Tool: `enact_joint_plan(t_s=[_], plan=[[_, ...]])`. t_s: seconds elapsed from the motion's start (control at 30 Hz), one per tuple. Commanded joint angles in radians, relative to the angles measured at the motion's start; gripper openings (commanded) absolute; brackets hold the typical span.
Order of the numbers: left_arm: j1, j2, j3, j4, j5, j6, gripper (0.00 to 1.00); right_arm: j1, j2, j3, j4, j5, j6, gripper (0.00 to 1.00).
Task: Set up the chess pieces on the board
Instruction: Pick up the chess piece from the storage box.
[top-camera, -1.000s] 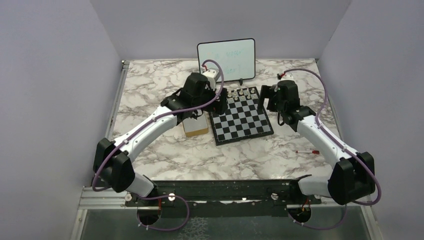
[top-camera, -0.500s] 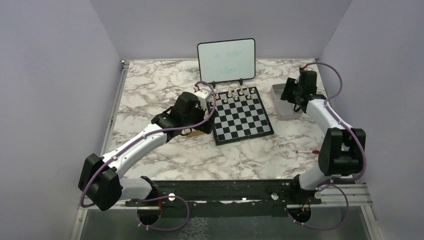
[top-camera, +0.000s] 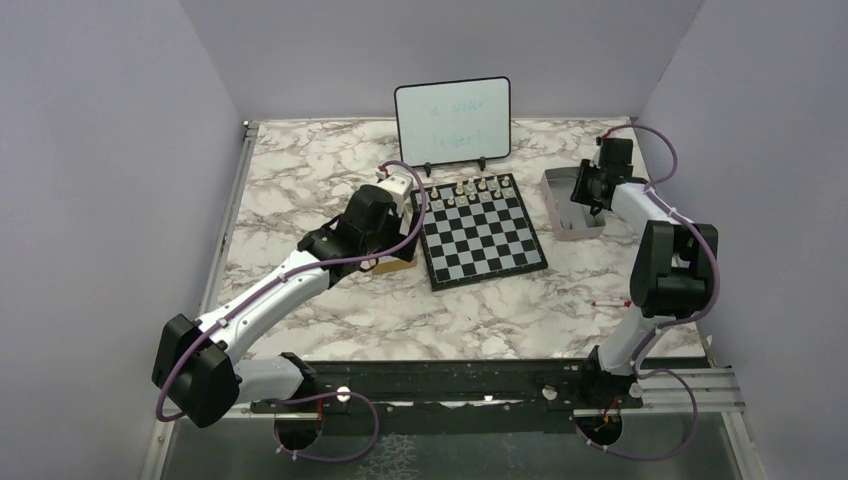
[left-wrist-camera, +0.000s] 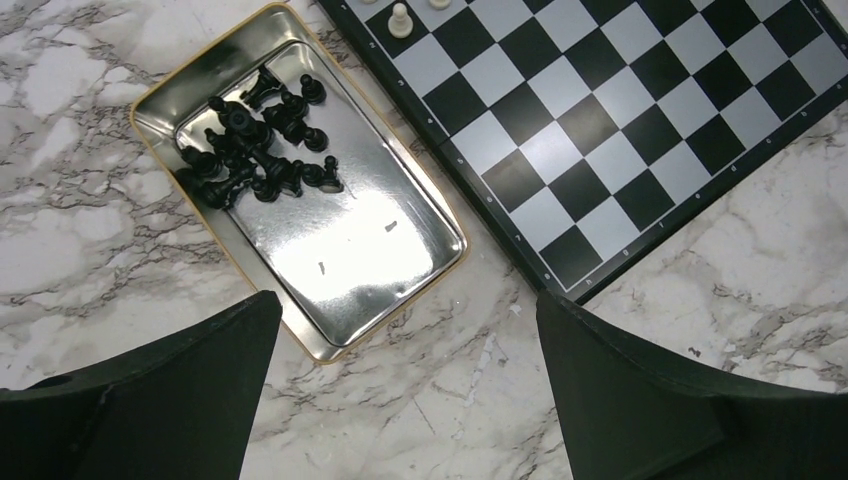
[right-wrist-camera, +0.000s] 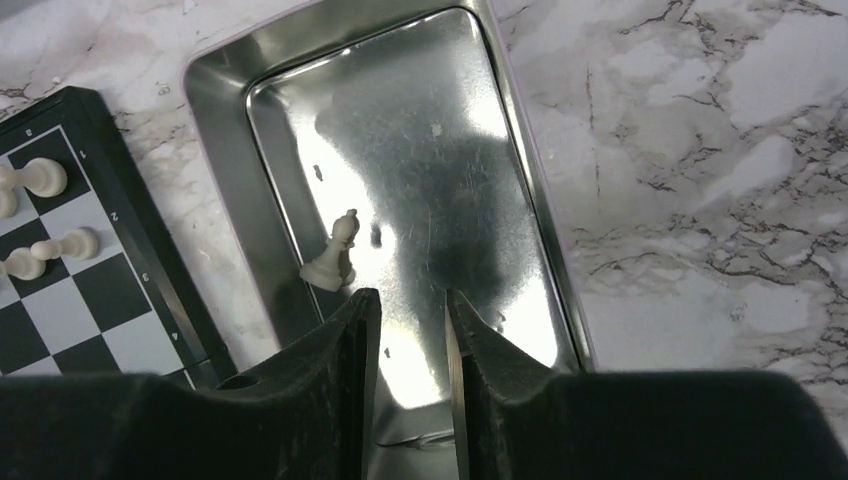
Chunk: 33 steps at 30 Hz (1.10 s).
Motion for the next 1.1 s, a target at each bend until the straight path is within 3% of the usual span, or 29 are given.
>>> enact_joint_plan(t_s=[0.0, 0.3, 0.67, 1.07], plan=[[0.0, -0.016, 0.003, -0.006, -0.092, 0.014, 0.99, -0.01, 0.065, 0.082, -0.036, -0.093, -0.027, 0.34], [-0.001, -0.058, -0.045, 0.053, -0.057, 0.076, 0.99, -0.009, 0.161, 0.137, -0.024, -0.231, -0.011, 0.31], [-0.001, -0.097, -0.071, 0.081, -0.08, 0.092, 0.99, -0.009, 0.239, 0.19, -0.065, -0.237, 0.011, 0.28], [-0.001, -0.091, -0.073, 0.083, -0.08, 0.096, 0.98, -0.007, 0.29, 0.234, -0.159, -0.143, 0.043, 0.26]])
